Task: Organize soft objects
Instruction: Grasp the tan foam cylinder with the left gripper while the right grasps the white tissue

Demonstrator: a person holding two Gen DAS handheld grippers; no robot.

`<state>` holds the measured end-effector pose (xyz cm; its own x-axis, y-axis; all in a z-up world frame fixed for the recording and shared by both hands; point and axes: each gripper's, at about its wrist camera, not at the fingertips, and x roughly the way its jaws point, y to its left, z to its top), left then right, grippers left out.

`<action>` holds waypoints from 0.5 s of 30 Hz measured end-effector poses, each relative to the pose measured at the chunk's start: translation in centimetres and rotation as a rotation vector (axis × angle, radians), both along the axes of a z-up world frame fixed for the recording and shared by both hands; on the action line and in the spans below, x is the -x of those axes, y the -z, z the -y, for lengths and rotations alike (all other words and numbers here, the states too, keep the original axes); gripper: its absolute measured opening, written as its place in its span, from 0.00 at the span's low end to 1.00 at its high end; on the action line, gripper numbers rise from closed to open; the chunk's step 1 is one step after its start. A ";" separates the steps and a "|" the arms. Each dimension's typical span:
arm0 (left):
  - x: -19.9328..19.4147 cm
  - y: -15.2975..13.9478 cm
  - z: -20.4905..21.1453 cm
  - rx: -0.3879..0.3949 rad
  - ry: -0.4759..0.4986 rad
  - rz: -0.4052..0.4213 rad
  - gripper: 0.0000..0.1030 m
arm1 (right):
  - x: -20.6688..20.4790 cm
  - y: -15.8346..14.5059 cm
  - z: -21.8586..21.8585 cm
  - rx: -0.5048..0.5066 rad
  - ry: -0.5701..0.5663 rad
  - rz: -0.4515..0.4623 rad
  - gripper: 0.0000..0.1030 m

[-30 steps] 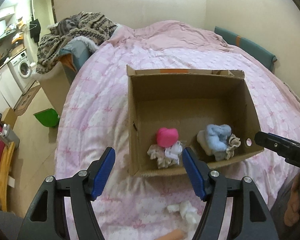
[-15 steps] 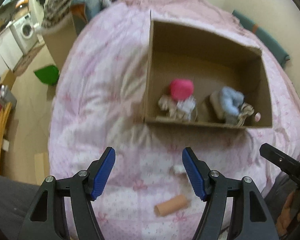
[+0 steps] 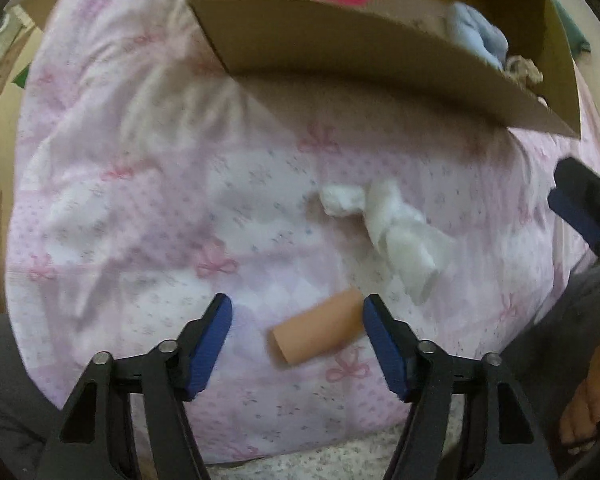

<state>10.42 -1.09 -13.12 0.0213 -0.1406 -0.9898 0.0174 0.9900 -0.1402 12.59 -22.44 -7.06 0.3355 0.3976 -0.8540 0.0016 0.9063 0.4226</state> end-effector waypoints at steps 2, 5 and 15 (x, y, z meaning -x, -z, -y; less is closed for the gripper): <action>0.3 0.4 0.7 -0.007 0.036 -0.018 0.42 | -0.1 0.2 -0.2 0.002 -0.002 -0.007 0.75; 0.7 0.5 1.6 0.001 0.078 -0.028 0.29 | -0.3 0.5 -0.4 0.009 -0.009 -0.013 0.75; 1.7 -3.2 0.4 0.068 0.020 0.057 0.08 | -0.6 1.1 -0.7 -0.029 -0.035 -0.038 0.75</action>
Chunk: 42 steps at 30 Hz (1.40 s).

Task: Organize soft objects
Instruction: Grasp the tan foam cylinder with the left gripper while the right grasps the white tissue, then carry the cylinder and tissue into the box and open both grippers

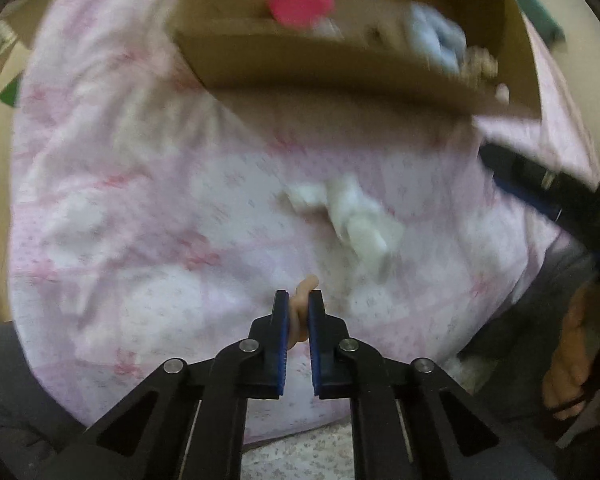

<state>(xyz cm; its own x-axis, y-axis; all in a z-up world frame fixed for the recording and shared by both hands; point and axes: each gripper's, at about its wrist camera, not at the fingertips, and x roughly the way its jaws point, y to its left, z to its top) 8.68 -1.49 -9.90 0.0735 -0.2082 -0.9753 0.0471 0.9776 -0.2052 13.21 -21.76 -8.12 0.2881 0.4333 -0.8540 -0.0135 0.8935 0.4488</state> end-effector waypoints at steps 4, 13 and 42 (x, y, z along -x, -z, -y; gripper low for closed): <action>-0.1 -2.0 -2.0 -0.001 -0.105 0.087 0.08 | 0.0 0.2 -1.1 -0.051 -0.051 -0.015 0.75; -2.3 -3.9 -5.2 -0.059 -0.230 0.178 0.08 | 0.7 2.9 -6.6 0.029 -0.224 -0.090 0.74; -2.2 -2.8 -4.3 -0.124 -0.230 0.205 0.08 | 1.8 1.8 -7.0 0.073 -0.227 0.007 0.13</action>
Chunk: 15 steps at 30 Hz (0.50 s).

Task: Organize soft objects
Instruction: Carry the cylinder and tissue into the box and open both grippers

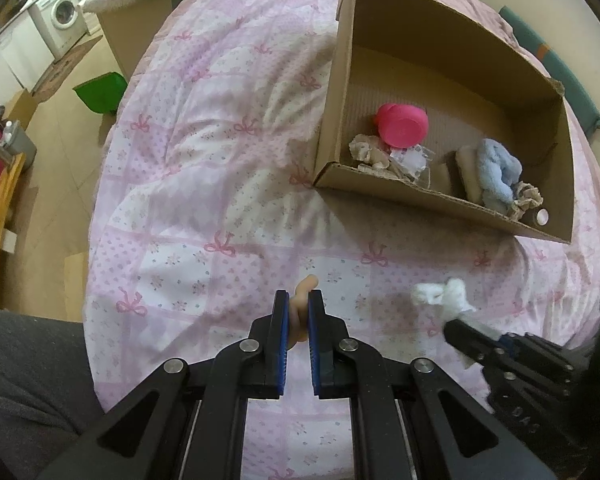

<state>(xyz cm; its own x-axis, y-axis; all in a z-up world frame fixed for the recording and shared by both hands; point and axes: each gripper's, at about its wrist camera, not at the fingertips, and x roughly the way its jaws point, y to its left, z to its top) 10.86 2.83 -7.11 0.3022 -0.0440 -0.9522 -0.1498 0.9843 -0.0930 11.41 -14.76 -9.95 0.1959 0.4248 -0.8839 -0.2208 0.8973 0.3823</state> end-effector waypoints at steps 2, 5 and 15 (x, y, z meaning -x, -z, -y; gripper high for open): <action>0.0 0.1 0.0 -0.009 0.001 -0.001 0.08 | -0.1 0.0 -0.1 -0.007 0.006 0.005 0.13; 0.0 0.1 0.0 0.000 -0.003 0.003 0.08 | 0.2 -0.7 0.7 -0.015 0.014 0.013 0.13; 0.4 -4.9 0.1 0.013 0.021 0.146 0.08 | 1.0 -6.9 4.6 -0.140 0.072 0.130 0.13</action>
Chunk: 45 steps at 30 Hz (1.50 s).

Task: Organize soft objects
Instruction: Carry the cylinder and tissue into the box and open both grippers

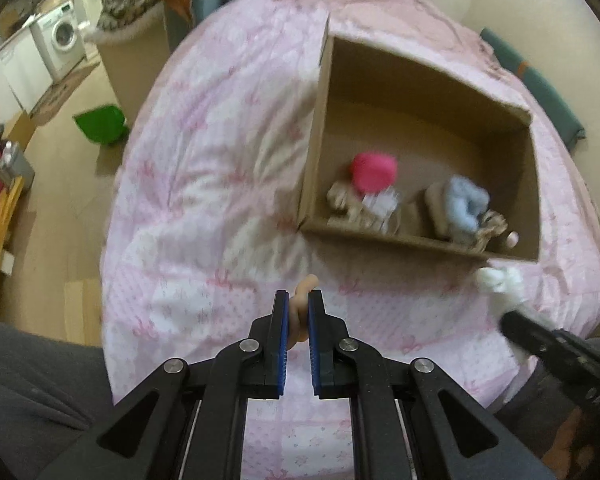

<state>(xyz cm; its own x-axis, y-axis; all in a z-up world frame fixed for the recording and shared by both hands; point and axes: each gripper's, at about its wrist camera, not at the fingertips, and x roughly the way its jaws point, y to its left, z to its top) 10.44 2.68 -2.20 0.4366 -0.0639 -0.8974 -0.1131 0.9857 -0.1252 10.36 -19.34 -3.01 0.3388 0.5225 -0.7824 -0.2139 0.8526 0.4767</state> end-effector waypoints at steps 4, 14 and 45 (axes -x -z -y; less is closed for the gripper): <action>-0.4 -2.4 0.2 -0.002 0.013 0.058 0.08 | 0.0 -3.3 2.0 -0.016 0.026 0.083 0.13; -3.5 -6.6 0.3 -0.040 0.038 0.178 0.08 | -2.9 -7.5 5.8 -0.027 0.098 0.201 0.13; -9.3 -0.3 5.6 0.007 0.224 0.234 0.11 | -8.3 0.9 3.8 0.021 0.106 0.066 0.13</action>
